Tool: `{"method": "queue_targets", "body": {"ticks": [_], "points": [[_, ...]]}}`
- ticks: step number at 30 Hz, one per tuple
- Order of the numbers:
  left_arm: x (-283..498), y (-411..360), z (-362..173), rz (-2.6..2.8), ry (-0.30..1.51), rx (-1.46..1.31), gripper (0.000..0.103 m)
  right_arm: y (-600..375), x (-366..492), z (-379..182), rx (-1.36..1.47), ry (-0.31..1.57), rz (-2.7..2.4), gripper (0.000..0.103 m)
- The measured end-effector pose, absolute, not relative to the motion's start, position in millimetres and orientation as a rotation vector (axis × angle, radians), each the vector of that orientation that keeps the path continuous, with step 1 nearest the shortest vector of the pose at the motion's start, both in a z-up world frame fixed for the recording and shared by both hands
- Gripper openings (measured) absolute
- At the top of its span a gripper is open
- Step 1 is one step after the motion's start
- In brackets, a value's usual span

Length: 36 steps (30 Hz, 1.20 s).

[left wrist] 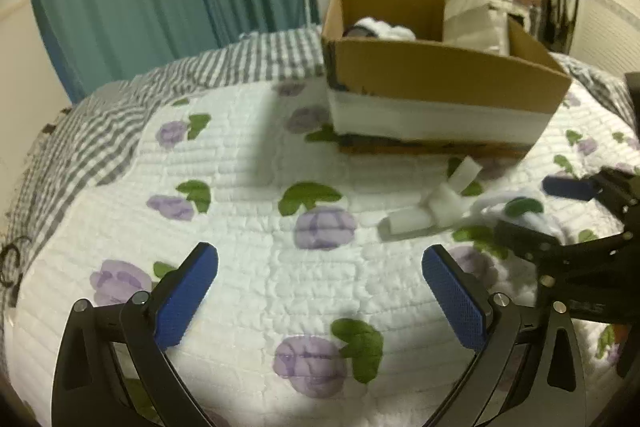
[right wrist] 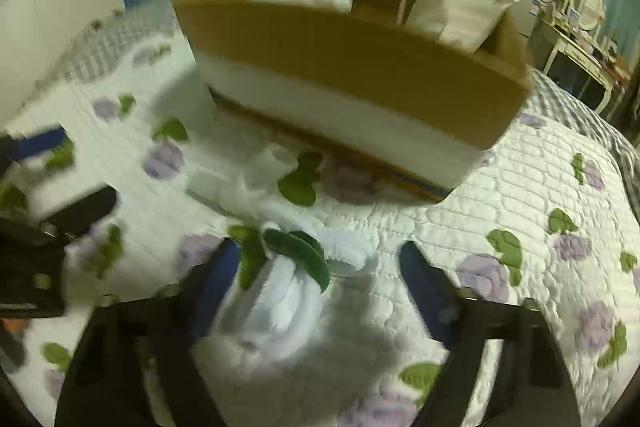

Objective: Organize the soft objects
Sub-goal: 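Grasp the green-banded sock bundle with the right tool while the left grasps a small white sock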

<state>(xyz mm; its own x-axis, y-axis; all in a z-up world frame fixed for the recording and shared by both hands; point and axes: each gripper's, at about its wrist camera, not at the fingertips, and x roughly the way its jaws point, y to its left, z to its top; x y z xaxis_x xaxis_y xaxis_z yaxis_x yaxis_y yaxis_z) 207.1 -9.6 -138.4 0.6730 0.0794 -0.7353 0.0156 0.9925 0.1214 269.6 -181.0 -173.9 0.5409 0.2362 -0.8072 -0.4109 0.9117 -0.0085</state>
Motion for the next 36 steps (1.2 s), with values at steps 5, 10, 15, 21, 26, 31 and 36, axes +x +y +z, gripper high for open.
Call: {"method": "queue_targets", "body": {"ticks": [5, 10, 15, 21, 26, 31, 36], "points": [[207, -9, -142, 0.036, 0.86, 0.11, 0.103, -182, 272, -185, -0.182, 0.95, 0.419, 0.052], [205, -29, -136, -0.022, 0.879, 0.13, 0.103, -199, 260, -167, -0.149, 0.899, 0.41, 0.05], [210, -60, -126, -0.064, 0.851, 0.168, 0.103, -230, 261, -145, -0.099, 0.855, 0.323, 0.05], [240, -81, -138, -0.077, 0.883, 0.141, 0.094, -259, 270, -144, -0.074, 0.868, 0.221, 0.05], [267, -80, -166, -0.073, 0.96, 0.089, 0.078, -254, 276, -154, -0.106, 0.902, 0.217, 0.05], [272, -84, -182, -0.11, 0.956, 0.149, 0.062, -244, 277, -160, -0.101, 0.929, 0.248, 0.05], [271, -78, -178, -0.1, 0.979, 0.142, 0.036, -239, 273, -160, -0.092, 0.931, 0.265, 0.05]]}}
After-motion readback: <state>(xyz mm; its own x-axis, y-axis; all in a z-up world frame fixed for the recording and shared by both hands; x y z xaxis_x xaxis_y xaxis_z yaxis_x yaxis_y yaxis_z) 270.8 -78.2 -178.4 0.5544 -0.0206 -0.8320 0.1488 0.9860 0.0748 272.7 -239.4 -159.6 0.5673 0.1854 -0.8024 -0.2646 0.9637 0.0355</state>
